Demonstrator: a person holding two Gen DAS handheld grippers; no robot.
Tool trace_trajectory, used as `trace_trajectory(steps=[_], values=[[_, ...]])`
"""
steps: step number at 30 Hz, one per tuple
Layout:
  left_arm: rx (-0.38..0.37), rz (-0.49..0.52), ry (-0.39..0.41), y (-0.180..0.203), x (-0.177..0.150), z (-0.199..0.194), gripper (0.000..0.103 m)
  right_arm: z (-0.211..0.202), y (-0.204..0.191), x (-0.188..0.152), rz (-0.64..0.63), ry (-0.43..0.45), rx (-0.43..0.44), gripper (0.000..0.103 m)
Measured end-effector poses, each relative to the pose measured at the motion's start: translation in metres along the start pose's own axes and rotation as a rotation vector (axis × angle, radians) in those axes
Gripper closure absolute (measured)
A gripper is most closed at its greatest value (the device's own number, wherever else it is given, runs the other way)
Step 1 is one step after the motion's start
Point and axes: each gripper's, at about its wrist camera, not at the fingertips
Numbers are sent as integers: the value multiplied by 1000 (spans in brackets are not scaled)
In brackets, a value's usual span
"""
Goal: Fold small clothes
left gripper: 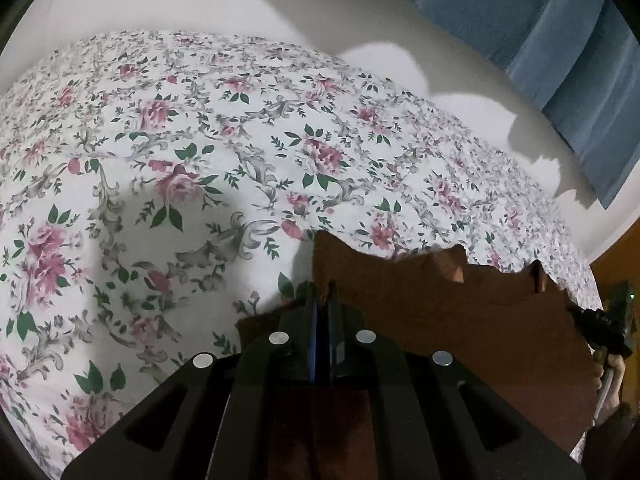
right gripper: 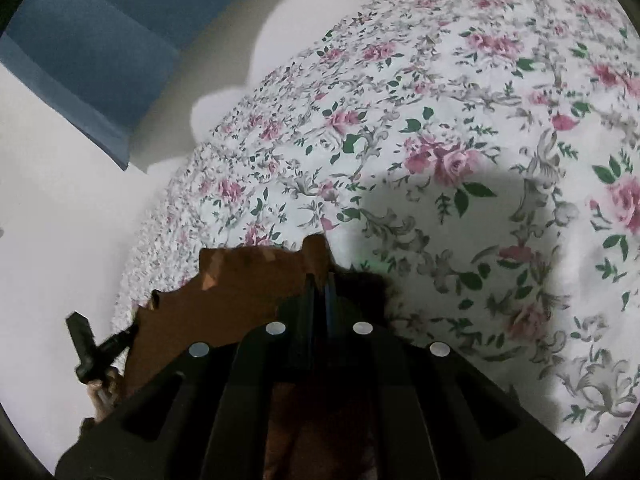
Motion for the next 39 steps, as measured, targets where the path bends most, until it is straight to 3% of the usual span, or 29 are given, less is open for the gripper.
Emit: trace_trajectory(steps=[3,5,8,13,14,18,21,25,29,39], values=[[-5,-17,2,-4,4,-8,95,-6,-2,1,18,-6,8,99],[30,-36,10,-11,3,-20,93,-14,-7,0,19,3,6,96],[48,-59,22,-17,-2,-43,76,-34,-21,-7,17,27,38,84],[-49,-83,17,-6,-34,-86,69,-62,-51,-33,-7,44,119,71],[-53,-85,12,-1,-40,-89,64,-66,-56,-41,-6,42,141,71],[-82,-82,-4,16,-74,-100,63,-71,-67,-73,0,20,184,57],[-69,-72,-15,23,-93,-96,63,-67,-65,-96,4,-29,182,57],[-29,-43,-3,23,-106,-85,63,-61,-49,-112,23,-60,106,57],[-19,-32,23,25,-107,-86,63,-66,-33,-117,49,-23,193,59],[2,15,58,29,-111,-86,63,-62,-38,-120,-14,-4,182,59]])
Point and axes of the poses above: each gripper's, at about its wrist camera, not at the fingertips, and z roughly the way its jaws point, y to its right, x to its top, and after that the axes turned 13 degrees about x, right-handed
